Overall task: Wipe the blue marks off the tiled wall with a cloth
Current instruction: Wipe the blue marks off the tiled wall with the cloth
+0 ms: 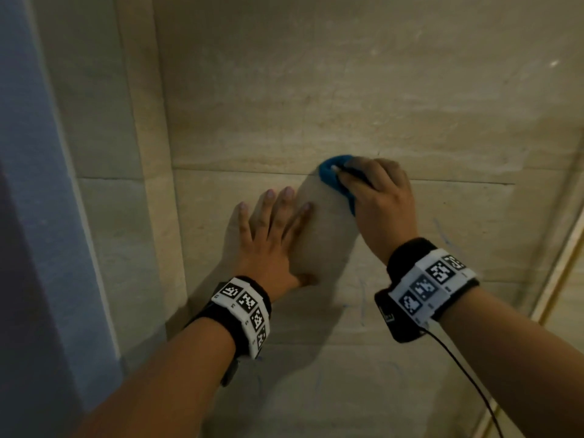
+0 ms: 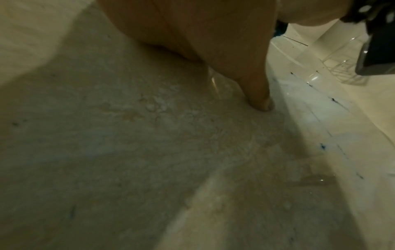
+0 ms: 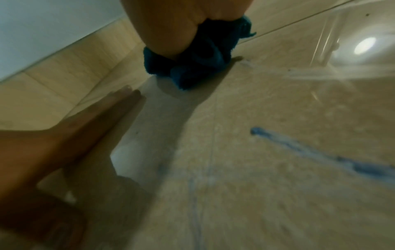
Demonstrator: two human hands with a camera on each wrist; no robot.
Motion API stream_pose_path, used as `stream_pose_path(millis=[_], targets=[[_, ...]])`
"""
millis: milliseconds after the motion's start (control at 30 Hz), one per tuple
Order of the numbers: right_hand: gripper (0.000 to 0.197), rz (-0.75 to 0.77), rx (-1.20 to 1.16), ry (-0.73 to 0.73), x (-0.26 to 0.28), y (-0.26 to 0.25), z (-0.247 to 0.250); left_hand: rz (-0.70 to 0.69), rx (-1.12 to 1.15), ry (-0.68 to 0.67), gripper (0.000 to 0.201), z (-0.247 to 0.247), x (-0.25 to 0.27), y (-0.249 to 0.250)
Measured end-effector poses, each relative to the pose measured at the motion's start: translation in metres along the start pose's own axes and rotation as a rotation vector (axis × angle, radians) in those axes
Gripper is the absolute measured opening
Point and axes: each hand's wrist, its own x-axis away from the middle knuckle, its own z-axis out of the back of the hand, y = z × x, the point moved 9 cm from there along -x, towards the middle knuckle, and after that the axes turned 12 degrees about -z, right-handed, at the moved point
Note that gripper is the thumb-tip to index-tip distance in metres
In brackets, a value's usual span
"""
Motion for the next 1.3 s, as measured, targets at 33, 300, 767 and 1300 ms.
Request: stream_pose_path(millis=[33,300,767,1300], targets=[[0.024,0.02,-0.017,-0.017,0.002,-0.005,-0.002,0.001,0.003,0.0,0.136,0.001,0.0,0.0],[0.03,0.21,0.011,-0.151,0.045,-0.002,-0.005,-0.011,0.006,0.08,0.141,0.005,0.001,0.001],[0.027,-0.002,0.002,0.053,0.006,0.021,0.011,-0.001,-0.018,0.072,0.143,0.004,0.002,0.001],[0.031,-0.057,-0.03,-0.007,0.026,0.028,0.016,0.034,-0.04,0.019,0.139,0.002,0.003,0.001]])
